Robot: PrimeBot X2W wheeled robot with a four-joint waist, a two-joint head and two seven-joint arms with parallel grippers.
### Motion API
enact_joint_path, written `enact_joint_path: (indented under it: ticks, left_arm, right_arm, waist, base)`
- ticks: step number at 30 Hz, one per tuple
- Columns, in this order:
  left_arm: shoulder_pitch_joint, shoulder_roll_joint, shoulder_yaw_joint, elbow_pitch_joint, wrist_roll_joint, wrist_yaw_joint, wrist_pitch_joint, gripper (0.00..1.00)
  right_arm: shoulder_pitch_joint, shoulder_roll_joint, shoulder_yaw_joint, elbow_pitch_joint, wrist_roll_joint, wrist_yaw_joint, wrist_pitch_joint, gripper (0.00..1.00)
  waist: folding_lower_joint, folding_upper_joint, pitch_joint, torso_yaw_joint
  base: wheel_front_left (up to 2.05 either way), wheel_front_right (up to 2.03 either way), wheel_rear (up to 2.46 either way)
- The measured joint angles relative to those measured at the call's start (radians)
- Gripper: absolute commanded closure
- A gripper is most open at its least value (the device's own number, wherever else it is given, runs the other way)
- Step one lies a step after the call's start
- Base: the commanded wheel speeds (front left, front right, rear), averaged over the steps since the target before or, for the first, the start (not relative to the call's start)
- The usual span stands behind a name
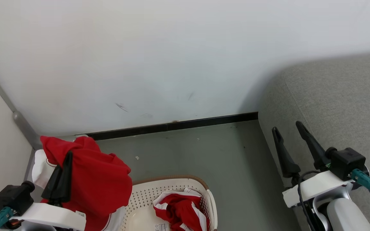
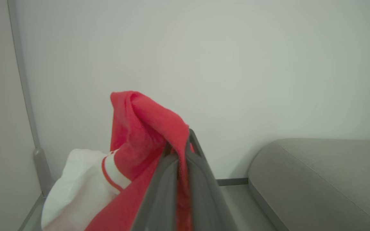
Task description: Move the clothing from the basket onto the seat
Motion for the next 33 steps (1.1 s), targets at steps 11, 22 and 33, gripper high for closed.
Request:
enact_joint_path:
  ticks: [11, 22, 33]
  left_arm:
    - [0.002, 0.004, -0.06, -0.052, 0.057, -0.017, 0.0, 1.0]
    - [-0.101, 0.023, -0.187, -0.139, 0.118, -0.031, 0.0, 1.0]
    - [-0.161, 0.035, -0.284, -0.2, 0.162, -0.033, 0.003, 1.0]
  right_arm:
    - [0.007, -0.002, 0.16, 0.002, 0.048, 0.0, 0.0, 0.0]
    - [-0.047, -0.049, 0.462, -0.01, 0.164, 0.0, 0.0, 0.0]
    - [-0.135, -0.118, 0.603, -0.022, 0.226, 0.0, 0.0, 0.0]
  waist:
    - [0.0, 0.0, -0.002, 0.001]
    - [0.0, 0.0, 0.003, 0.006]
    - [0.0, 0.0, 0.013, -0.002]
  base:
    - [0.0, 0.0, 0.0]
    - [0.0, 0.0, 0.0]
    - [0.0, 0.0, 0.0]
